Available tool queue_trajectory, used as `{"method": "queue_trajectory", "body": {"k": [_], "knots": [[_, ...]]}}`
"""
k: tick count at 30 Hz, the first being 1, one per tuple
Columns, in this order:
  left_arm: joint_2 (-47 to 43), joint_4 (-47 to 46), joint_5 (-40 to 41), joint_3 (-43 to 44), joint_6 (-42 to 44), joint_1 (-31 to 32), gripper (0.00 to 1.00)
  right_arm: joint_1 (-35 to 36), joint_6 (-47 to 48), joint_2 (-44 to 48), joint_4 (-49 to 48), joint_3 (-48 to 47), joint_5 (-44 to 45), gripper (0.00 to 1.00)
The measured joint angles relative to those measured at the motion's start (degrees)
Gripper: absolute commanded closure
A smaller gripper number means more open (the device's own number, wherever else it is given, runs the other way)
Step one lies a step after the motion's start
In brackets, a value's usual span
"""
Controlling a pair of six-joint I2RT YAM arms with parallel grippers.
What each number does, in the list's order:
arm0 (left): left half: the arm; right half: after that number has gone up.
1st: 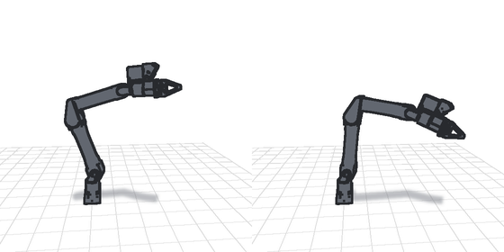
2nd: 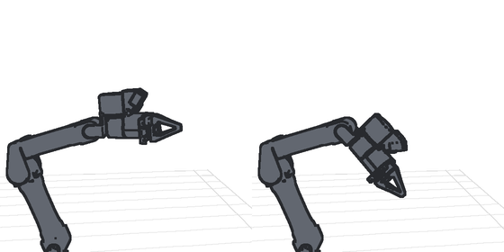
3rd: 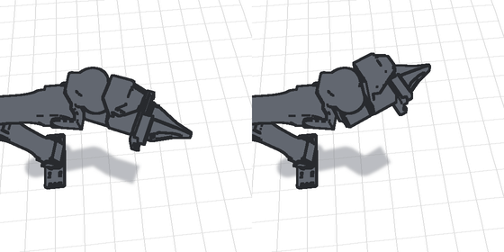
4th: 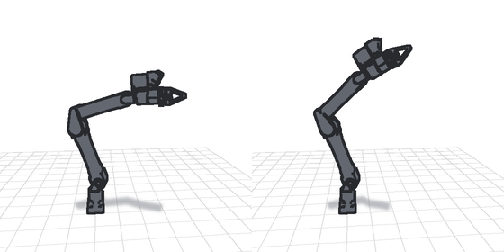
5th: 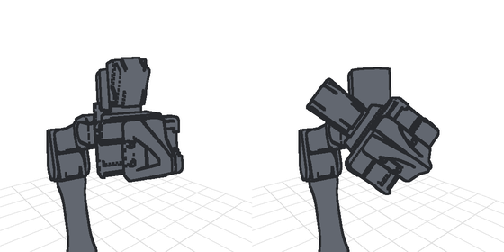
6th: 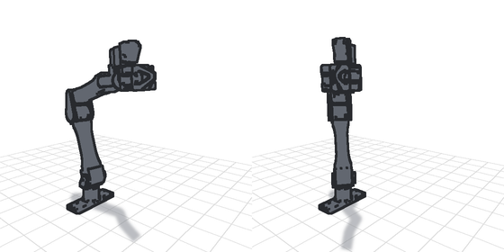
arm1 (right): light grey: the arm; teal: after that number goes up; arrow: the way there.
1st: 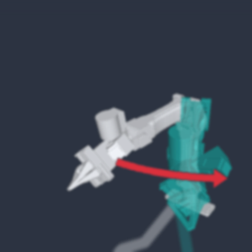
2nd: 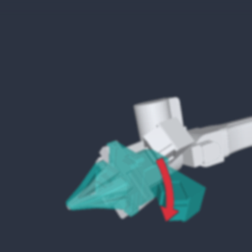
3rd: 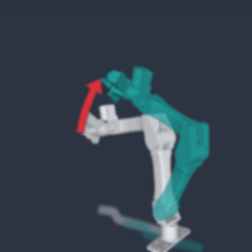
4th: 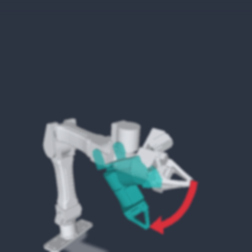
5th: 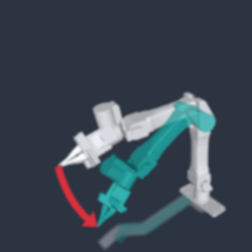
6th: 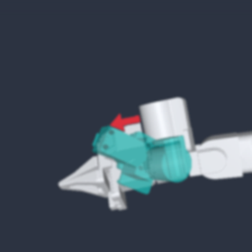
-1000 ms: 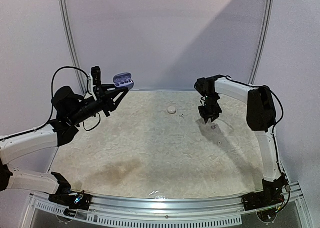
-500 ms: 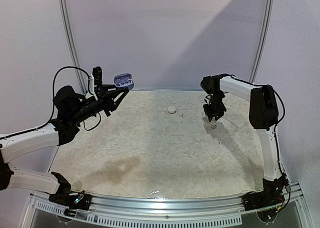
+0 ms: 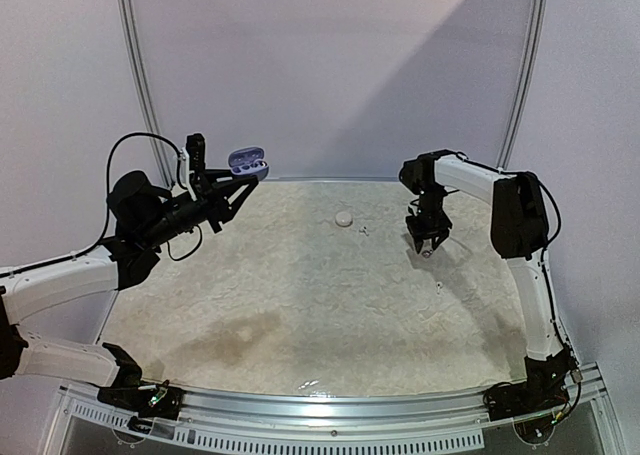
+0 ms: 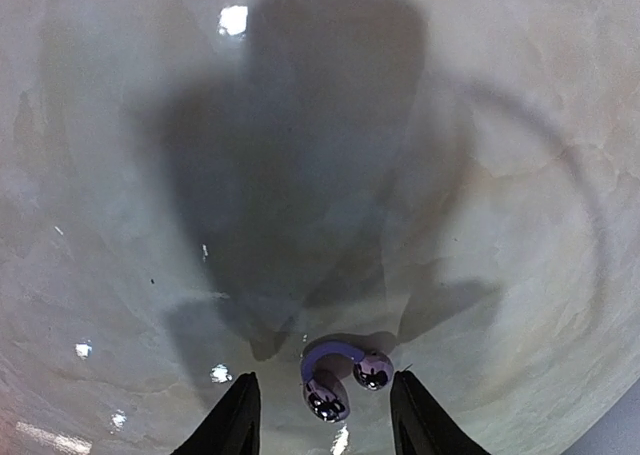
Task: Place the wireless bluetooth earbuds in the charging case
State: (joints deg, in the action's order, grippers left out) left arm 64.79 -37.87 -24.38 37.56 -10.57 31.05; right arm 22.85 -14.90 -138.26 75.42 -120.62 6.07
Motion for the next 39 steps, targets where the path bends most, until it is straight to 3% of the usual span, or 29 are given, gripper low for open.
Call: {"method": "queue_trajectory", "body": {"k": [6, 13, 20, 39], "knots": [[0.02, 0.0, -0.28, 0.0, 0.02, 0.0, 1.0, 0.0, 2.21, -1.33, 0.96, -0.94, -0.96, 0.68], [0.09, 0.0, -0.31, 0.0, 0.04, 0.0, 1.0, 0.0, 3.32, -1.42, 1.49, -0.96, -1.95, 0.77], [0.09, 0.0, -0.44, 0.0, 0.33, 0.0, 1.0, -0.02, 2.34, -1.14, 1.68, -0.2, -3.1, 0.82], [0.09, -0.04, -0.44, -0.02, 0.94, 0.0, 1.0, 1.38, -4.22, 8.26, -1.11, 16.57, -6.67, 0.82]]}}
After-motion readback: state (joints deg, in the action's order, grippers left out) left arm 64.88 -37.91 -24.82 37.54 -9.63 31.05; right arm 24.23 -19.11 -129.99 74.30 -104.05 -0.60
